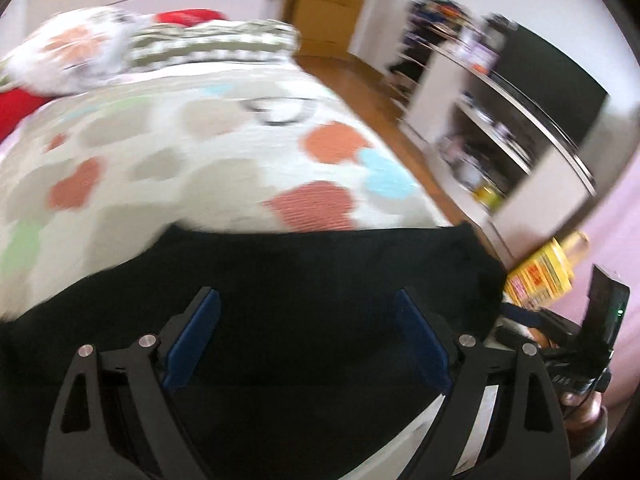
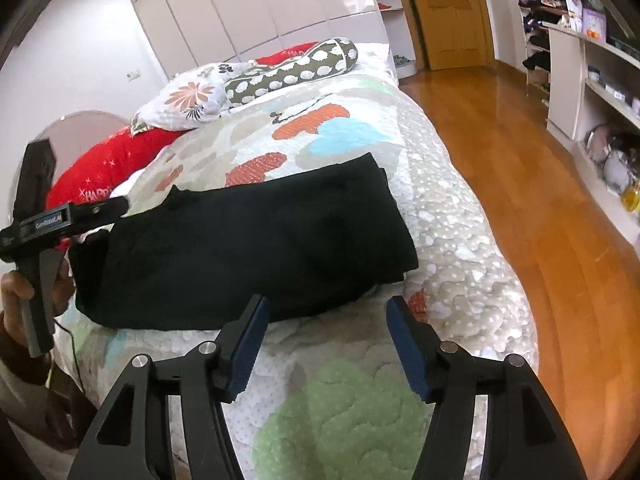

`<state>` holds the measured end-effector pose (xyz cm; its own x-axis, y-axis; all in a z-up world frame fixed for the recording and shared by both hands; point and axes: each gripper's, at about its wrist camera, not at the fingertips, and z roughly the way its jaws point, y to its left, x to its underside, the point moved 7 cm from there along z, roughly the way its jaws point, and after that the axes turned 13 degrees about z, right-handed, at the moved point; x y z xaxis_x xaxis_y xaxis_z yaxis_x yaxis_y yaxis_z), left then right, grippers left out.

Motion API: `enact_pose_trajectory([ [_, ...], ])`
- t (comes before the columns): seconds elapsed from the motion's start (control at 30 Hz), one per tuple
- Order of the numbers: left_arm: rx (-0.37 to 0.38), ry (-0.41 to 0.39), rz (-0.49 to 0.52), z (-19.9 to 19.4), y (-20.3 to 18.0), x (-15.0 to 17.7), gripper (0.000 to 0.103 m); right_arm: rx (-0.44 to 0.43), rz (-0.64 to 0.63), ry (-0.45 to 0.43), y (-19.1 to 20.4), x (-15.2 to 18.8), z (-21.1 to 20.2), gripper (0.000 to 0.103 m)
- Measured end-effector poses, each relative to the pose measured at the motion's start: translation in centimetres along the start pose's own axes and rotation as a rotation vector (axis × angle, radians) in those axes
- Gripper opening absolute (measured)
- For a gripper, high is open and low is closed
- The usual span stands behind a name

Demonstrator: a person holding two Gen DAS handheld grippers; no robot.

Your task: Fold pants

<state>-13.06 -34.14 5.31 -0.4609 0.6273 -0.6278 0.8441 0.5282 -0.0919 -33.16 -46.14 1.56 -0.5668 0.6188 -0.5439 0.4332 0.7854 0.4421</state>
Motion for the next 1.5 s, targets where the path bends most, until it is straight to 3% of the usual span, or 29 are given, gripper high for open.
enact_pose_trajectory([
  [0.2, 0.155, 0.056, 0.150, 4.9, -6.0, -3.5, 0.090, -0.074, 0.029, 0.016, 0.7, 0.2, 0.8, 0.063],
  [0.47, 0.210, 0.132, 0.376, 10.2, -10.7, -6.1, 0.090, -0.142, 0.078, 0.027, 0.6, 0.8, 1.8, 0.066],
  [0.73, 0.339, 0.207, 0.468, 13.7, -13.5, -5.8, 0.089, -0.175, 0.119, 0.022, 0.4, 0.5, 2.6, 0.076],
  [0.8, 0.340, 0.182, 0.485, 13.9, -13.8, -5.8, 0.084, -0.164, 0.128, 0.015, 0.4, 0.3, 3.0, 0.076],
  [0.9, 0.343, 0.168, 0.497, 14.2, -14.0, -6.0, 0.067, -0.159, 0.186, 0.000, 0.0, -0.1, 3.3, 0.076],
  [0.93, 0.351, 0.160, 0.489, 14.1, -14.0, -6.1, 0.057, -0.154, 0.195, -0.006, 0.0, -0.2, 3.4, 0.074],
  [0.97, 0.368, 0.156, 0.480, 14.2, -14.0, -6.3, 0.037, -0.133, 0.195, -0.013, -0.1, -0.3, 3.5, 0.061],
  [1.0, 0.389, 0.157, 0.465, 14.2, -14.0, -6.4, 0.029, -0.106, 0.197, -0.025, -0.4, -0.3, 3.6, 0.038],
  [1.07, 0.402, 0.163, 0.432, 14.3, -14.0, -6.6, 0.027, -0.130, 0.240, -0.036, -1.0, -0.5, 3.6, 0.020],
  [1.1, 0.402, 0.160, 0.425, 14.2, -13.9, -6.6, 0.025, -0.155, 0.254, -0.037, -1.0, -0.6, 3.5, 0.015],
  [1.17, 0.415, 0.156, 0.387, 13.4, -13.5, -7.0, 0.020, -0.165, 0.237, -0.058, -0.5, -0.8, 2.8, 0.014],
  [1.3, 0.421, 0.076, 0.348, 9.5, -12.1, -8.8, 0.020, -0.187, 0.158, -0.124, 2.1, -2.3, 0.1, 0.013],
  [1.5, 0.336, -0.022, 0.258, 1.6, -6.4, -10.9, 0.023, -0.233, -0.036, -0.189, 9.5, -4.5, -3.1, 0.013],
])
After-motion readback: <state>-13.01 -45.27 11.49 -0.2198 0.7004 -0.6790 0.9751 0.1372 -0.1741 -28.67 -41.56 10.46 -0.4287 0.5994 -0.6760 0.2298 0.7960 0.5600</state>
